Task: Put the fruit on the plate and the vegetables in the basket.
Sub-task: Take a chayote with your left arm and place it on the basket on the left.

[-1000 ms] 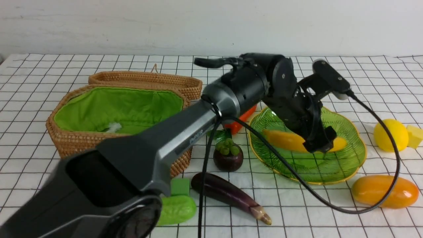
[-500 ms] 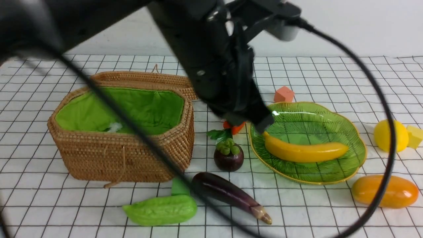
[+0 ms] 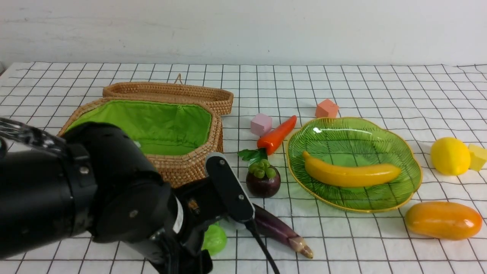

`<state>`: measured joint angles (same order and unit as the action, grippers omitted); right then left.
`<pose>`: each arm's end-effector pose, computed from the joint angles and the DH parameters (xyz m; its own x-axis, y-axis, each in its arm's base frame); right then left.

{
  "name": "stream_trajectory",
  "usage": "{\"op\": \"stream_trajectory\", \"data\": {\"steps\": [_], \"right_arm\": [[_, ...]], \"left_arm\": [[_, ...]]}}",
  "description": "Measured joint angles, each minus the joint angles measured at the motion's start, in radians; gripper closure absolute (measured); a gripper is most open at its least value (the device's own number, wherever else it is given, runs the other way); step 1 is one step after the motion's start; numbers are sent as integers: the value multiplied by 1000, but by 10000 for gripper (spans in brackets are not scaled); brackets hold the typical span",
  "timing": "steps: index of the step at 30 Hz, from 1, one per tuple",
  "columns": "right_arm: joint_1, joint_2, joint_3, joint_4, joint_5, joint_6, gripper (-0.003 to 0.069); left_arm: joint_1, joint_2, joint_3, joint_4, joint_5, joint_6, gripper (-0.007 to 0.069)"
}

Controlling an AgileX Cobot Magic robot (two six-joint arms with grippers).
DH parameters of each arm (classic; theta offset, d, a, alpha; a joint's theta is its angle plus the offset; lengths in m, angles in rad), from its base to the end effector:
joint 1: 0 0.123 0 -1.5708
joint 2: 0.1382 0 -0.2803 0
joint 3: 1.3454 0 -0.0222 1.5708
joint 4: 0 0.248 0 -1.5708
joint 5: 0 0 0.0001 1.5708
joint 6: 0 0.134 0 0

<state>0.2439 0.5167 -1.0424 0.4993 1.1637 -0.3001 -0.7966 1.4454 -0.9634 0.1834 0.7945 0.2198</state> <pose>0.0569 0.0749 0.3966 -0.4130 -0.1836 -0.8920 -0.6295 0.7654 0.1339 0.2162 -0.1962 0.2055 -0.3771 0.8706 -0.3161 0.8548 0.4585 0.2431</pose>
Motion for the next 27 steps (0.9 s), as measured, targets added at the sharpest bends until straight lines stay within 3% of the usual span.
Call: {"op": "stream_trajectory", "data": {"steps": [2,6,16,19,24,27], "right_arm": [[0,0,0,11,0,-1,476],[0,0,0,17,11,-2,476],[0,0,0,25,53,-2,471],[0,0,0,31,54,-3,468],[0,0,0,37,54,-3,466],[0,0,0,39,54,-3,466]], "left_arm": [[18,51,1,34,-69,-17,120],[95,130,1,42,-129,-28,79],[141,303,0,19,-243,106,109],[140,325,-9,12,-237,107,203],[136,319,-15,10,-216,95,202],[118,267,-23,11,-123,93,202]]}}
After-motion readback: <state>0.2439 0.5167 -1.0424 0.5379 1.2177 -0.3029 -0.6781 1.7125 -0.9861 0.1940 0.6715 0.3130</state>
